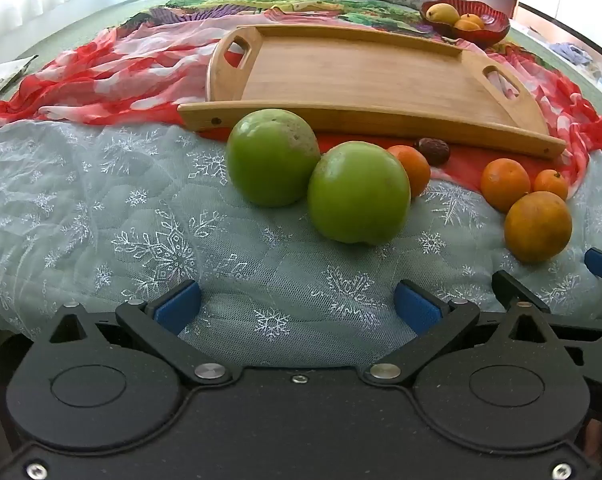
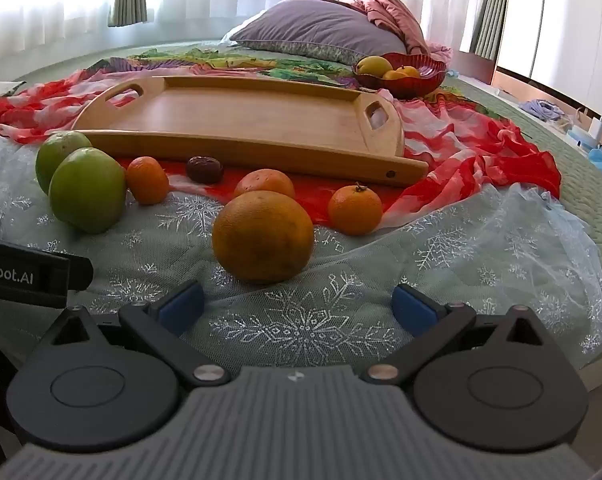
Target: Organize fruits
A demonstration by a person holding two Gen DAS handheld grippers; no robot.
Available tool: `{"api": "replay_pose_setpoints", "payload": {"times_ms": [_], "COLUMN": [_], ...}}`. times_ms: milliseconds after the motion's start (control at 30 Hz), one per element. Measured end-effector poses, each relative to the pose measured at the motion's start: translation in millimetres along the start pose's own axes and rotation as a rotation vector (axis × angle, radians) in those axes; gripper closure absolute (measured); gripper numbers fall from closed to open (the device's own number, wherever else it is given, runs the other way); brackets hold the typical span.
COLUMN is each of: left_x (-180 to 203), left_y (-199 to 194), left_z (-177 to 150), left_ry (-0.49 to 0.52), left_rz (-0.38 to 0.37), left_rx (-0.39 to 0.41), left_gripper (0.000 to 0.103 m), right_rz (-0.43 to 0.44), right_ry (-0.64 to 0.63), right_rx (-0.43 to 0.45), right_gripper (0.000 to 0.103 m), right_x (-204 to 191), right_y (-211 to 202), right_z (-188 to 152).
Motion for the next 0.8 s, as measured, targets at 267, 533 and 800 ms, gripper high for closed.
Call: {"api": "replay_pose_setpoints", "payload": {"times_ms": [267,533,800], "left_x": [-0.2,1.4,1.2], "left_y": [0.0,-2.4,-0.8], "left_z": [0.3,-0.1,-1.7], "left_ry": [0.004,0.003,0.005], "left_rz": [0.006,0.007,0.011], "left_rx": [0.006,0.001,0.004], "left_gripper": [0.0,0.0,0.0], "right_rz": [0.002,-0.002,-0.003], "right_ry": [-0.002,-0.002,-0.001], "right_rx": [0.003,0.006,0.008], "right_gripper": [0.0,0.0,0.0], "right_x": [-0.5,0.2,0.3], "right_y": [-0.5,-0.7,-0.9], "right_z": [0.0,-0.3,-0.3]}}
Point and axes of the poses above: each gripper's, at about its wrist camera, not at the fingertips, and y roughly the way its jaws point, x to its right, z to its top, the point moved 7 cm from there along y, roughly the way its jaws point, and after that the axes turned 15 degrees about -x, right-handed, at the moved point
